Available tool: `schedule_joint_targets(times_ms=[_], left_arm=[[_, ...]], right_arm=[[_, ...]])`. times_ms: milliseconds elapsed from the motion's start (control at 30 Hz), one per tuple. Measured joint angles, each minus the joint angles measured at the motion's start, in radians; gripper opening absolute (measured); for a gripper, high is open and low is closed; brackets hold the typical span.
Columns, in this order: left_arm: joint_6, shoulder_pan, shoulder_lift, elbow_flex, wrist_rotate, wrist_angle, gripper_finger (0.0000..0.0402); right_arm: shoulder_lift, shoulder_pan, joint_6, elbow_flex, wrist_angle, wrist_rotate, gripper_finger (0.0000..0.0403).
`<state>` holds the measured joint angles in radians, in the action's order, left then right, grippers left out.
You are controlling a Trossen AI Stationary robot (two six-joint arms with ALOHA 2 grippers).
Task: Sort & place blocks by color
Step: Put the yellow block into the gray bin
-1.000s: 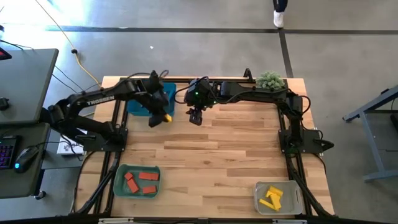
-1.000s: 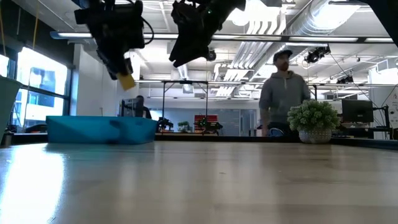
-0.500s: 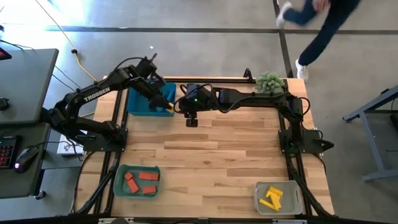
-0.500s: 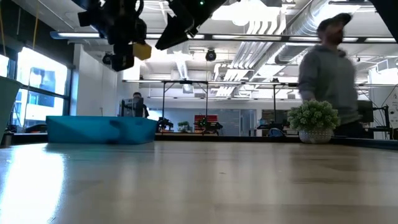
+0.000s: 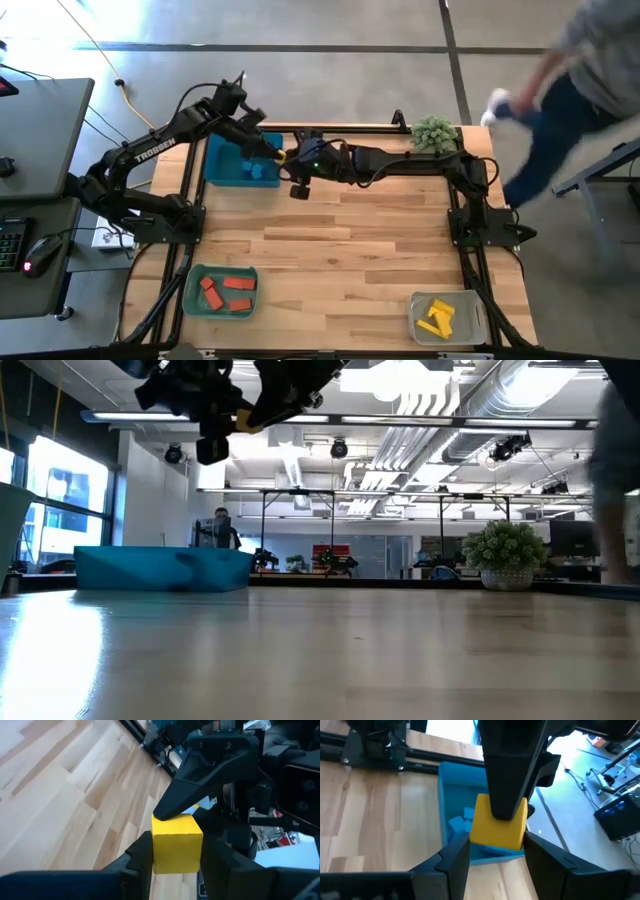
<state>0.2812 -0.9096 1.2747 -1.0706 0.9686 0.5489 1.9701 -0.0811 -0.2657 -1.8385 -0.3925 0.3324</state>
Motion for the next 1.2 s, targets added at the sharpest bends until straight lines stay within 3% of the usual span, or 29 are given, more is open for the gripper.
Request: schedule_joint_targets(times_ms=[467, 700, 900, 1200], left_arm=[[0.100, 0.017, 0.001, 0.000, 0.000, -0.132, 0.0099], [0.132, 0.022, 0.002, 0.000, -0.011, -0.160, 0.0099], [0.136, 0.022, 0.002, 0.000, -0.015, -0.181, 0.0100], [0.087, 0.026, 0.004, -0.002, -0.023, -0.194, 0.0204]], right_arm=[[0.000, 0.019, -0.003, 0.000, 0.110, 0.094, 0.0165], [0.000, 0.020, -0.009, 0.000, 0.107, 0.127, 0.0110], [0.000, 0.028, -0.005, 0.000, 0.106, 0.157, 0.0110], [0.003, 0.050, 0.052, 0.000, 0.075, 0.168, 0.0110]])
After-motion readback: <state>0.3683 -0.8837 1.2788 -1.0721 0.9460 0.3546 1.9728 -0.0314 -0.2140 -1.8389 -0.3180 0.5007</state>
